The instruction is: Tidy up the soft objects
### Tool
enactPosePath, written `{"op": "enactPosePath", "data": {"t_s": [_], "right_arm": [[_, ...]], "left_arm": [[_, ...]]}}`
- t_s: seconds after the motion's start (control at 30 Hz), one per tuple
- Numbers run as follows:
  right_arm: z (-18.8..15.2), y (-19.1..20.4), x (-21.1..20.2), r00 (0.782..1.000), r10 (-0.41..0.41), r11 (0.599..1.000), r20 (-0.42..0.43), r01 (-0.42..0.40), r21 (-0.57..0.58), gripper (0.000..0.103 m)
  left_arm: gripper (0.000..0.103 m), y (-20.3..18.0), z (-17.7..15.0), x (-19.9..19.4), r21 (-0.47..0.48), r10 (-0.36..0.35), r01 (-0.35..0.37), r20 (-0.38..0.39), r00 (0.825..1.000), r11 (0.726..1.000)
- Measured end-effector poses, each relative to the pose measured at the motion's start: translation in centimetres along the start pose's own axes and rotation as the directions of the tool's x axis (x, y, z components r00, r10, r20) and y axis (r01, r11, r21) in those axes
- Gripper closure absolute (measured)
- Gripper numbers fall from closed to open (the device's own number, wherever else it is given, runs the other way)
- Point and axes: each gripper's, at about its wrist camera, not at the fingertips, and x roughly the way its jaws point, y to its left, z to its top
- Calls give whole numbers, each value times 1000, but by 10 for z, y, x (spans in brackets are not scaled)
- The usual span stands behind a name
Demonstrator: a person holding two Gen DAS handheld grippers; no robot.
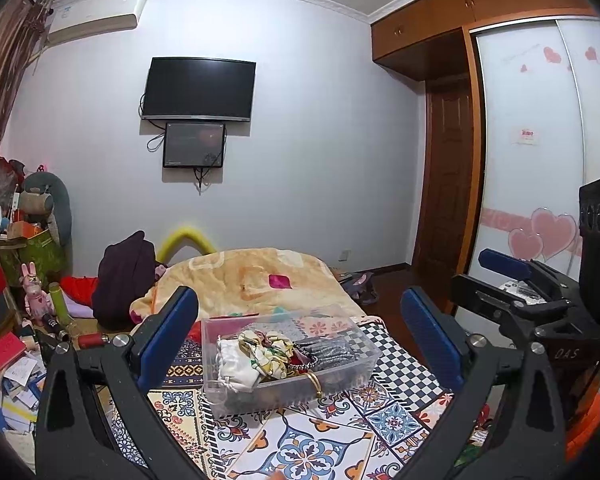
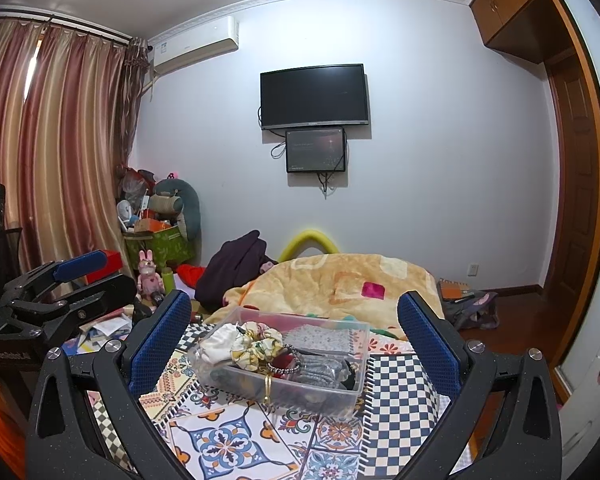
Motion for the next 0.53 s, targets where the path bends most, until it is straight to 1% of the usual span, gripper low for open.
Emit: {"op": "enactPosePath", "data": {"t_s": [0.53], "right_arm": [[0,-4,0,1000,2,1000,0,-2,-2,0]], "left_arm": [[0,-1,2,-3,-6,-5,5,0,1000,1000]]}}
